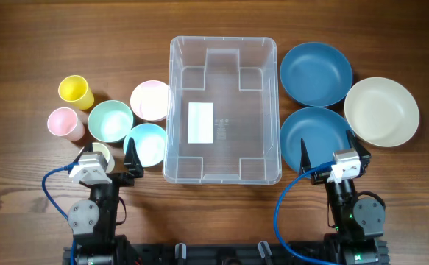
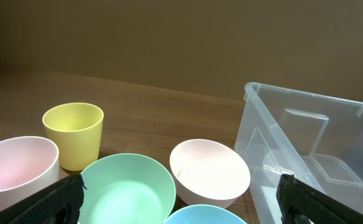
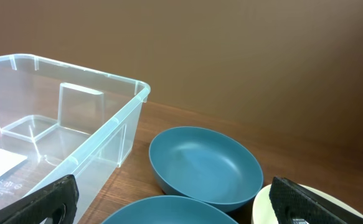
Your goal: Pack container
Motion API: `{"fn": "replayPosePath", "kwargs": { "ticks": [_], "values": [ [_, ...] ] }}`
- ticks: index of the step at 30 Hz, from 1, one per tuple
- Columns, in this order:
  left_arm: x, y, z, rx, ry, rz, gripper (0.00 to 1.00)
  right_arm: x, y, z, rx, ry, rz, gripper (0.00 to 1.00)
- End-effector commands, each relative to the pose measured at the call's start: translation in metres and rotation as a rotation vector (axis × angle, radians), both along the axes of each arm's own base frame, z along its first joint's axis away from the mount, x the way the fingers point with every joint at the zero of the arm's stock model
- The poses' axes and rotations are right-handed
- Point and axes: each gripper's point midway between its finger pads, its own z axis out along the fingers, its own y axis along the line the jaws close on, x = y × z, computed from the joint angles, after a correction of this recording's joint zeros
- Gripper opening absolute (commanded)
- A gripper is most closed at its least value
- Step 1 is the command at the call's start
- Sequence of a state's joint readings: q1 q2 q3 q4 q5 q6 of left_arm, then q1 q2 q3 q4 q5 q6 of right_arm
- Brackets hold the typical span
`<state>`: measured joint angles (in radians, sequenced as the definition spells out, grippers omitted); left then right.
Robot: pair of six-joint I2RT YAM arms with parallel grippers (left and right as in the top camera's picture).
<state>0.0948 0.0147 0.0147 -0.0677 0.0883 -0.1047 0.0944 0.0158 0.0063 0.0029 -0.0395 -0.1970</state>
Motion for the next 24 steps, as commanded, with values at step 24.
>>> {"fn": "replayPosePath", "kwargs": {
  "ticks": [24],
  "values": [
    [0.0, 0.001, 0.001, 0.024, -0.012, 0.004, 1.0, -0.001, 0.005, -0.001, -0.009, 0.0, 0.031, 1.0]
  ]
}}
